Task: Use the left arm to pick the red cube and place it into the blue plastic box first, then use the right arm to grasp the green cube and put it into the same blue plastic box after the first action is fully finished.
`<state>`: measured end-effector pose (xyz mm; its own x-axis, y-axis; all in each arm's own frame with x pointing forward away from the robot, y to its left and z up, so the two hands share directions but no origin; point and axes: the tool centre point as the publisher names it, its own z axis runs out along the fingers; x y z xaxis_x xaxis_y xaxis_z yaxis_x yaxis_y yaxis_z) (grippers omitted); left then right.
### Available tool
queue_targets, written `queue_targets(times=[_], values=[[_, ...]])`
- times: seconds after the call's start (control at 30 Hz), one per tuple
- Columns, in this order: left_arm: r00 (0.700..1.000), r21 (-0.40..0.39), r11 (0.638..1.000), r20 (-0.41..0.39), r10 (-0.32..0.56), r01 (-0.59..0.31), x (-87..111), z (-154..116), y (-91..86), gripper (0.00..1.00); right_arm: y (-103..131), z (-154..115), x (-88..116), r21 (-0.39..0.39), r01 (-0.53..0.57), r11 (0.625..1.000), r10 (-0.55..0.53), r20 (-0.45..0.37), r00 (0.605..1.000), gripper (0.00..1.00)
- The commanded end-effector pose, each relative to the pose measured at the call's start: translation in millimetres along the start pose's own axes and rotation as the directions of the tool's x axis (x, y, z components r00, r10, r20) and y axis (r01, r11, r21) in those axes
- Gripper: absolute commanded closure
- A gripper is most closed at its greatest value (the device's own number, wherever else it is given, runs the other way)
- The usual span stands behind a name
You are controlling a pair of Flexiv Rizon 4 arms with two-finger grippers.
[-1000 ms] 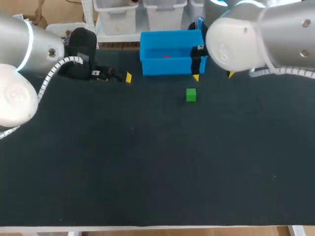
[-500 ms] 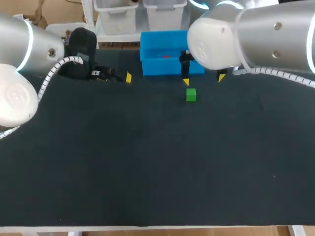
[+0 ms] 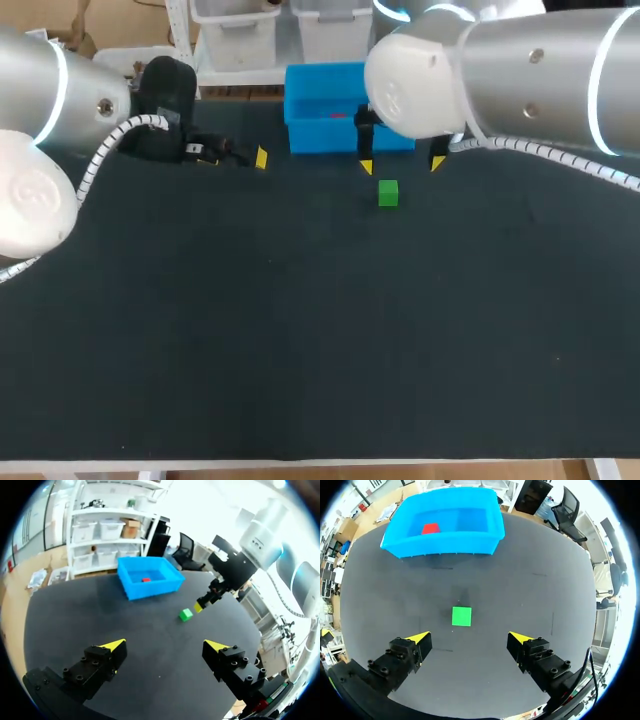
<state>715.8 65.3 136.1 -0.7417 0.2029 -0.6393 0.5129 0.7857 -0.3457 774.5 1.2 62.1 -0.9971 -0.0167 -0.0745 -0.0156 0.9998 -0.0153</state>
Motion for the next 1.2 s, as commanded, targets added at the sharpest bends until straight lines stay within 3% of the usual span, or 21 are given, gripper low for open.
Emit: queue_targets(times=[0.03, 0.4, 1.2], values=[[1.0, 0.011, 1.0, 0.006, 0.003, -0.003, 1.5, -1, 2.4, 0.0, 4, 3, -5, 0.001, -0.002, 1.0, 0.002, -0.008, 1.0, 0.0], [1.0, 0.011, 1.0, 0.006, 0.003, -0.003, 1.5, -1, 2.4, 0.0, 7, 10, -12, 0.001, -0.006, 1.0, 0.006, -0.011, 1.0, 0.0], [1.0, 0.011, 1.0, 0.006, 0.003, -0.003, 1.5, -1, 2.4, 0.0, 18, 65, -18, 0.008, 0.007, 1.0, -0.007, -0.044, 0.999, 0.0]])
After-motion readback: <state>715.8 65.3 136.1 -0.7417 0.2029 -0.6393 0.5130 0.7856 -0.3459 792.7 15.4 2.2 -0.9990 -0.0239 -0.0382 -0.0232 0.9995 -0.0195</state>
